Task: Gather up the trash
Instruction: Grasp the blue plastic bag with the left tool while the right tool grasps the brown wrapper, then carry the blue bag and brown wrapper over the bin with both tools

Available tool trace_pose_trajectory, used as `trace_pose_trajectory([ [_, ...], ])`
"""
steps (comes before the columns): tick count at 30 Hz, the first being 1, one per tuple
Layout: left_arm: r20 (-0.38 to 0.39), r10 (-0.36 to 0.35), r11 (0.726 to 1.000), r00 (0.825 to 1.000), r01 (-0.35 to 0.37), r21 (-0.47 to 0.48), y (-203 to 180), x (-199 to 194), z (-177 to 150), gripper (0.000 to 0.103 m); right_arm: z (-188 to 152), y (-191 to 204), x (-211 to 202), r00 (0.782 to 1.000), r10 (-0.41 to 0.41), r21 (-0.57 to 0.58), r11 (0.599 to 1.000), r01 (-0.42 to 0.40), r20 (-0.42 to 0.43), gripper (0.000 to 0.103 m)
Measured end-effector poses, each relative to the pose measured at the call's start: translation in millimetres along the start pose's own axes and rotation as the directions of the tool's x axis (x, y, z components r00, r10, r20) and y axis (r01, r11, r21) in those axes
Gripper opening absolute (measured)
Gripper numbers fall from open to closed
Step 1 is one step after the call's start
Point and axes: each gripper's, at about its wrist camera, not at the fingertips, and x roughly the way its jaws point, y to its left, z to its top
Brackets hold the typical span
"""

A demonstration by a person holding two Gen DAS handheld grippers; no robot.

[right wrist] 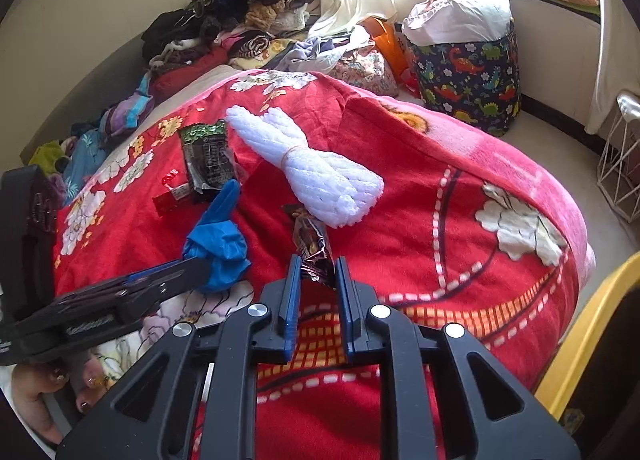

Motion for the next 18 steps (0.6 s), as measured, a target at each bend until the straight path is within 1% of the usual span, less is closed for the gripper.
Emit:
trace_pose_trajectory([
  [2,-0.005,-0.001,1.0,1.0,0.001,0.003,-2.5,1.7,-0.4,0.031,-5.8,-1.0,-9.1,1.0,0.0,0.009,1.0,0.0,0.008,0.016],
  [4,-0.014,-0.002,1.0,1.0,0.002,0.016,-5.1,2.8,-2.0,0.021,-11.6,-1.2,-19.1,1.0,0.0,0.016,1.0,-0.001,0.022,0.016],
  [8,-0.031,-0.01,0.999,0.999,0.011,0.034,-10.2,4.8,-5.6,0.007,-23.0,-5.8,-39.4,0.999,-0.005,0.047,0.999,0.003,0.052,0.017],
  [11,-0.029,-0.017,0.999,0.999,0.018,0.047,-14.2,1.4,-7.9,0.004,-28.6,-6.1,-51.1,0.997,-0.011,0.054,0.999,0.008,0.071,0.016],
  [18,0.001,-0.051,0.995,0.999,0.05,0.086,-28.2,-15.5,-8.3,0.004,-34.6,-7.2,-76.5,0.993,-0.007,0.059,0.998,0.0,0.115,0.016],
])
